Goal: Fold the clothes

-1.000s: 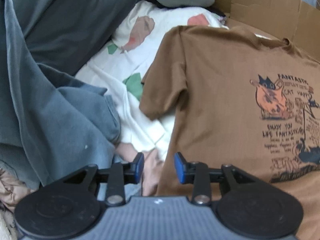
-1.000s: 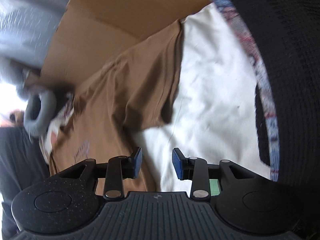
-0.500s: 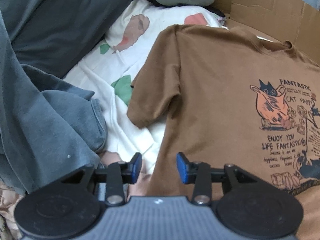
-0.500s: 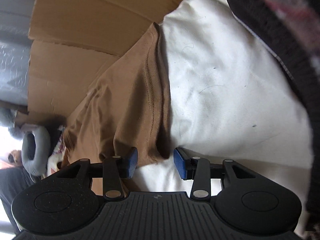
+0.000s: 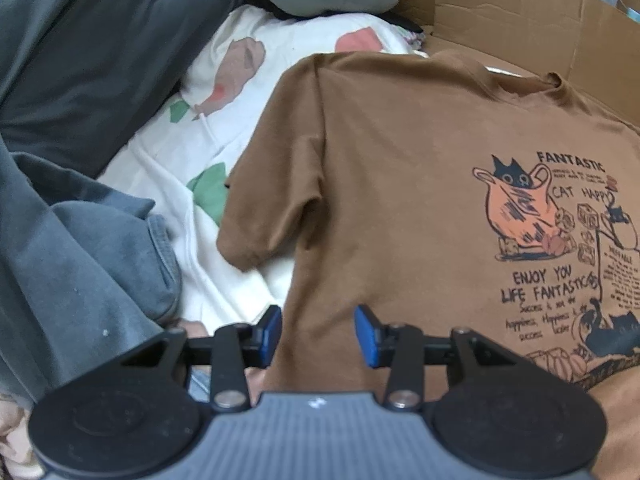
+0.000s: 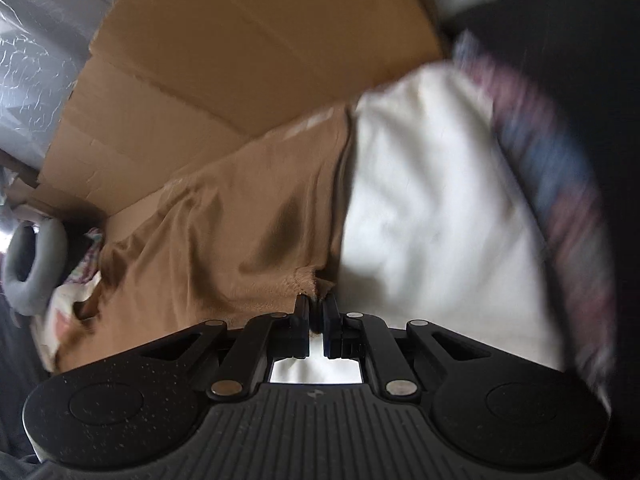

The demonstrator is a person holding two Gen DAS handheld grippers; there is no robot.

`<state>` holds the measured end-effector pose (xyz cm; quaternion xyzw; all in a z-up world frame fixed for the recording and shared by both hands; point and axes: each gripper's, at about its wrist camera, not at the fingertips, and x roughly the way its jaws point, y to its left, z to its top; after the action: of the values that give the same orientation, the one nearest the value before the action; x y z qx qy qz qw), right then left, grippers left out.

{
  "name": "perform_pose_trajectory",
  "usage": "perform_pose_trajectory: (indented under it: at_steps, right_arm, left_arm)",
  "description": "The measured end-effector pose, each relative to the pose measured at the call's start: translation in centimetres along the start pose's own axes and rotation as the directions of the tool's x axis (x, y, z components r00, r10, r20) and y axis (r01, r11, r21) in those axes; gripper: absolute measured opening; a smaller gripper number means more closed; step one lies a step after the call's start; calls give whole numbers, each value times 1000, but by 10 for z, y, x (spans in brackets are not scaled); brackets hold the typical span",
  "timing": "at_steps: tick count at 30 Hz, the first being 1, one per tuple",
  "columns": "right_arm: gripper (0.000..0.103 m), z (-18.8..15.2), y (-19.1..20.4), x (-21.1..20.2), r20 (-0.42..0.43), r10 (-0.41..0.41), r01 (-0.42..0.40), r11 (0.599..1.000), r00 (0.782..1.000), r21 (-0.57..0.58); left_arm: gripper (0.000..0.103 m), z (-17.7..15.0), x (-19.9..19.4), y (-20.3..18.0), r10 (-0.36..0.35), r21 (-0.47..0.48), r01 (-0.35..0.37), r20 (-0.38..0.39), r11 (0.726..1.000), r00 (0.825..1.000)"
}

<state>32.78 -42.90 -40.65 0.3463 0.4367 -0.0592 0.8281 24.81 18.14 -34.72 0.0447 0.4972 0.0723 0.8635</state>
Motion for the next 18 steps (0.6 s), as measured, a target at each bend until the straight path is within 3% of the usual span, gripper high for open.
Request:
perform_pose_trajectory:
  at_steps: [8, 11, 15, 16, 17, 18]
  right_arm:
    - [3, 3, -3, -3, 43, -98, 100, 993, 994, -63]
    - [6, -1, -1, 3, 13, -148, 148, 982, 989, -113]
    - [12, 0, 3, 1, -22, -152, 147, 978, 988, -148]
    - [22, 1, 4, -2, -25, -147, 141, 978, 989, -155]
    - [39, 3, 7, -3, -24, -140, 134, 977, 990, -166]
    - [43, 6, 10, -4, -21, -132, 126, 975, 991, -182]
  left_arm:
    - [43, 0, 0, 3, 2, 8, -2, 12, 1000, 1000]
    - [43, 2, 1, 5, 7, 8, -7, 13, 1000, 1000]
    - [44, 13, 6, 7, 16, 27, -17, 20, 999, 1000]
    - [45, 17, 8, 7, 19, 33, -20, 22, 999, 1000]
    - [46, 20, 10, 7, 21, 40, -22, 25, 999, 999]
    - [46, 24, 11, 8, 24, 47, -25, 28, 999, 999]
